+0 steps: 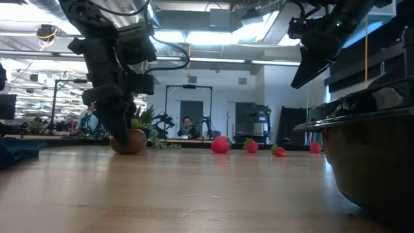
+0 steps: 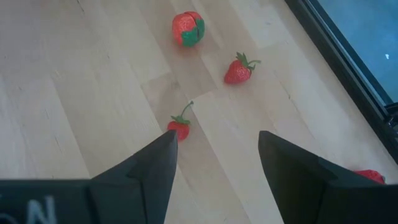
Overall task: Pick and placing Produce into tupperware
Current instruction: Put the brown kiwi into the black container
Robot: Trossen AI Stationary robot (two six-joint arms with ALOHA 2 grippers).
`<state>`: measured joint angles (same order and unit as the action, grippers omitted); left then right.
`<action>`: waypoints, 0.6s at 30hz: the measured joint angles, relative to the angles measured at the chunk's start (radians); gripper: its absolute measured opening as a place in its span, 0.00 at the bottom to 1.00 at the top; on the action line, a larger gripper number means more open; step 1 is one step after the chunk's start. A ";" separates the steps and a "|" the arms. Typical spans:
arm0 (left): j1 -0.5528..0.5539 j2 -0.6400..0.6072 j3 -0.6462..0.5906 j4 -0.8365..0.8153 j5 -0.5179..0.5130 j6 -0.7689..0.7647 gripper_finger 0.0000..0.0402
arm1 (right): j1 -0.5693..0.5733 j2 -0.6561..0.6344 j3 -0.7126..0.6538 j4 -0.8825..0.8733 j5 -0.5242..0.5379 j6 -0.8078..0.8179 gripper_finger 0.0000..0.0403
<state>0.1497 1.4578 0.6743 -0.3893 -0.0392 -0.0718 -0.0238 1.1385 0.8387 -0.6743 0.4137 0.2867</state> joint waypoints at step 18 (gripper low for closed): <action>-0.118 0.000 0.269 0.069 0.209 -0.018 0.59 | 0.000 0.000 0.000 0.000 0.002 -0.005 0.56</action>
<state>0.0321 1.4582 0.9434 -0.3200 0.1697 -0.0897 -0.0238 1.1385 0.8387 -0.6743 0.4152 0.2817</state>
